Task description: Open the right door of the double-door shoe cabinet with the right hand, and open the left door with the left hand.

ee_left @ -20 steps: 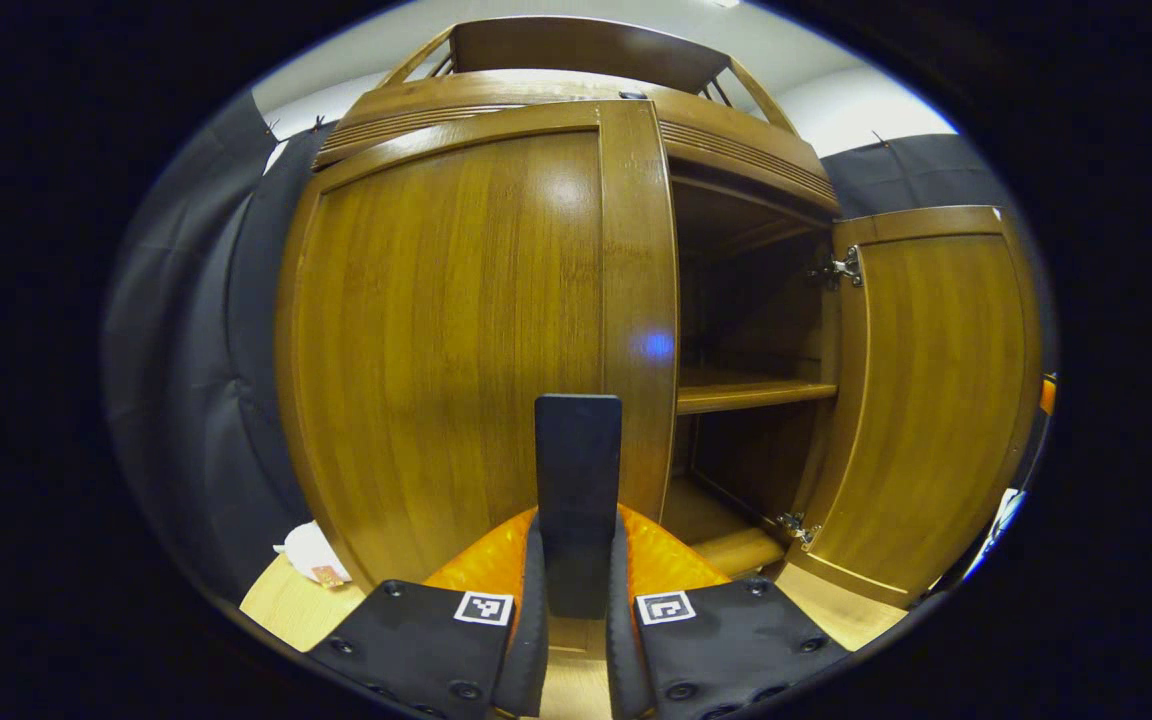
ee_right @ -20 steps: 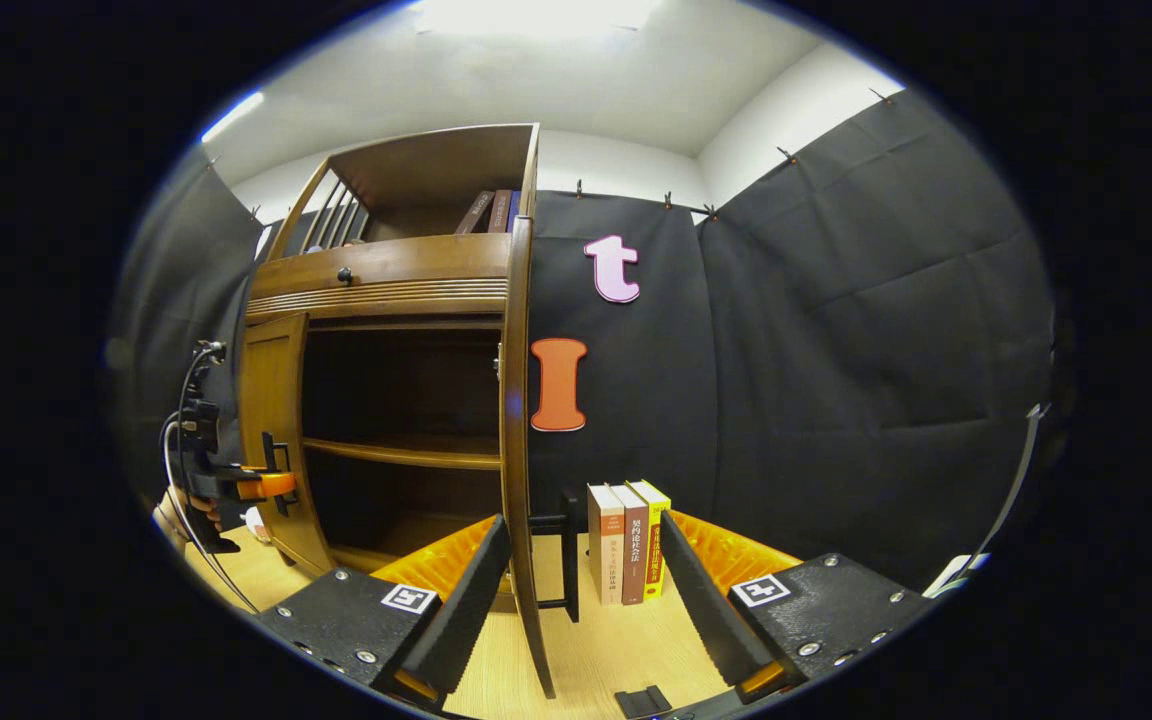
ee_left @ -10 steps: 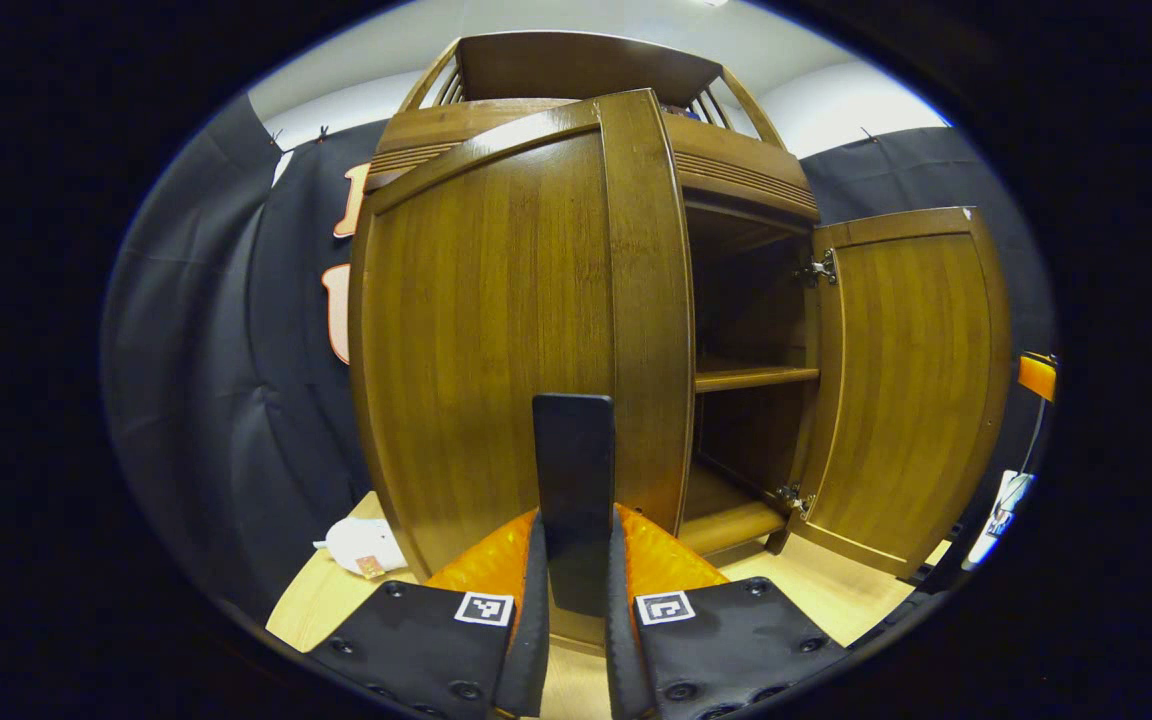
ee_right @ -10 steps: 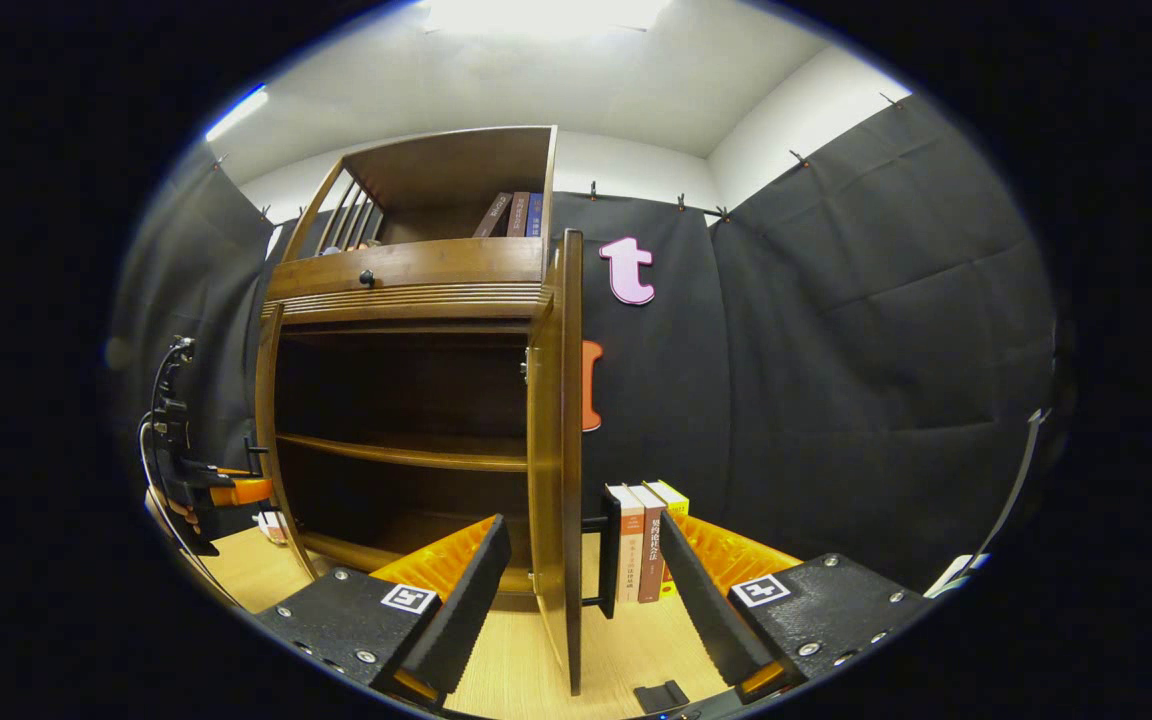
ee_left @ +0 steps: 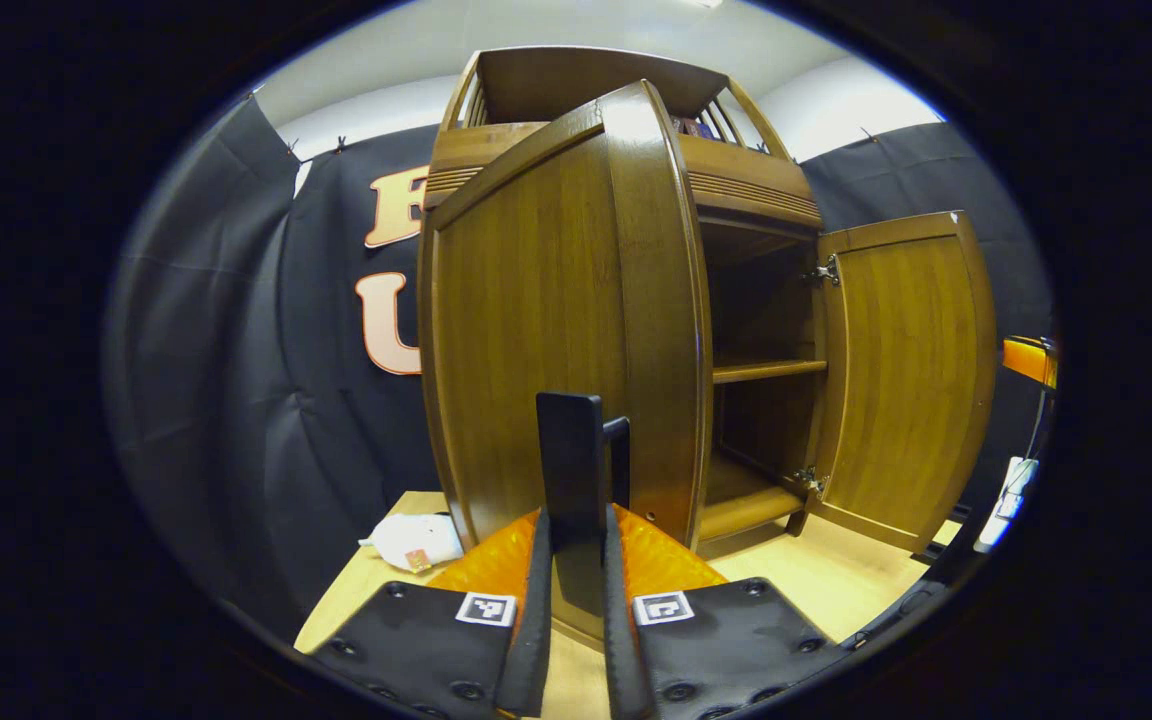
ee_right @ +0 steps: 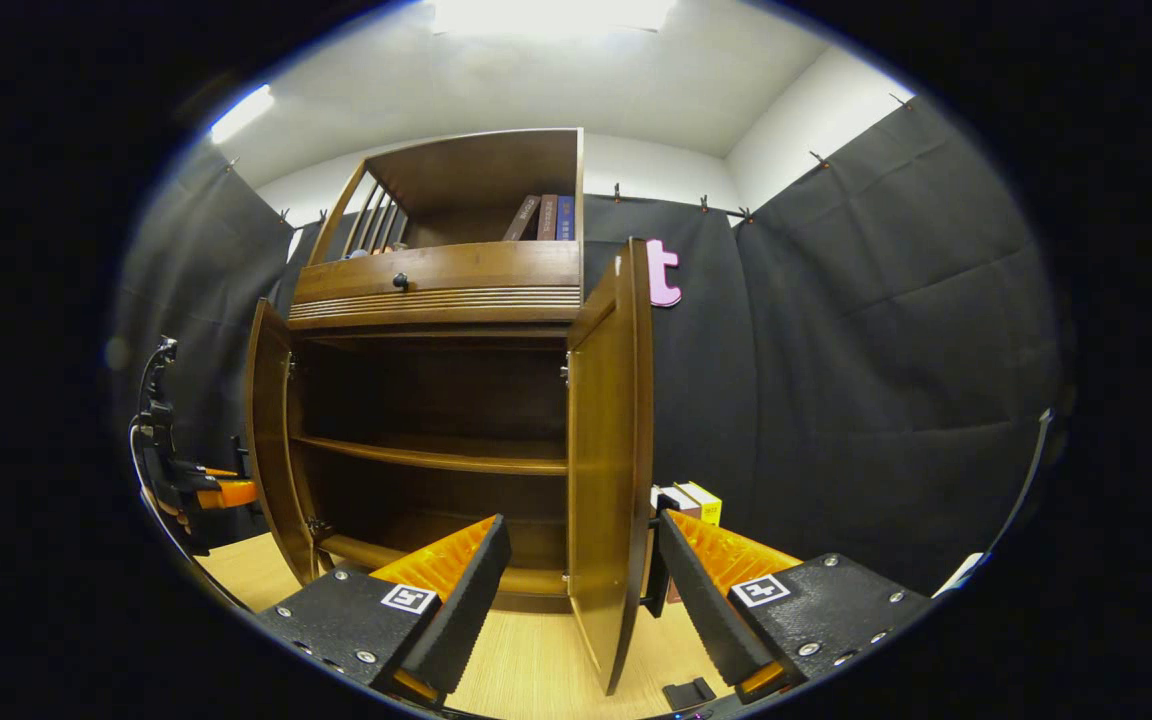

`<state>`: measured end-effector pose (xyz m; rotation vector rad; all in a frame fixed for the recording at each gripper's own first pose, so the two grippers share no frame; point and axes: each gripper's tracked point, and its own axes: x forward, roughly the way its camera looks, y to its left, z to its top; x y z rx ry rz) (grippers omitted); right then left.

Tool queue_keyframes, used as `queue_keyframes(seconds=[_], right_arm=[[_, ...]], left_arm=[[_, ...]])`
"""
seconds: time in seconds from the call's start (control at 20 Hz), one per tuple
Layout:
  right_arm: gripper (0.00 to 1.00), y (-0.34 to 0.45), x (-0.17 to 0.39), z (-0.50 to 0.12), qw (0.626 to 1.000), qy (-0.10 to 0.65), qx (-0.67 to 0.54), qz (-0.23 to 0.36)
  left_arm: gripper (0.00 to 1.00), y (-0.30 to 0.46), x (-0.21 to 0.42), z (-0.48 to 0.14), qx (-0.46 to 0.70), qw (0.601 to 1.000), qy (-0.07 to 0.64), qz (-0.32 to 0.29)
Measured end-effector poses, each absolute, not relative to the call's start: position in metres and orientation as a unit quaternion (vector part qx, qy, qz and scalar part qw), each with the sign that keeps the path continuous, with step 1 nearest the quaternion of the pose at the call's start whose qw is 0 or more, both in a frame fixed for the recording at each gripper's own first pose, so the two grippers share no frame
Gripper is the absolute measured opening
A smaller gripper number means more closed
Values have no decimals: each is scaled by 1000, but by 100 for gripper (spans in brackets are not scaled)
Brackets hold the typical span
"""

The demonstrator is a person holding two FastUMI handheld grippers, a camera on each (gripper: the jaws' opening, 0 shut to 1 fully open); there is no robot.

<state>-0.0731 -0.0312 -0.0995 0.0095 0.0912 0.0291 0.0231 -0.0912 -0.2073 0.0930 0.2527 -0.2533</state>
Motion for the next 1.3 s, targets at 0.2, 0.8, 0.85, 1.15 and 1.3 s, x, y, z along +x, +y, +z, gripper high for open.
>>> queue_keyframes(seconds=[0.2, 0.8, 0.85, 1.15, 1.3], right_arm=[[92, -16, -75, -99, 999, 45, 4, 25], [92, 18, -70, -104, 998, 50, 9, 41], [92, 21, -69, -105, 998, 51, 9, 41], [92, 39, -63, -111, 997, 57, 11, 50], [92, 48, -61, -113, 997, 59, 13, 55]], left_arm=[[20, -70, 11, -205, 45, 984, 125, -120], [15, -18, 4, -198, 51, 987, 119, -95], [12, -9, 5, -199, 51, 988, 119, -84], [9, 29, 5, -193, 45, 991, 114, -59], [9, 36, 5, -193, 47, 990, 117, -64]])
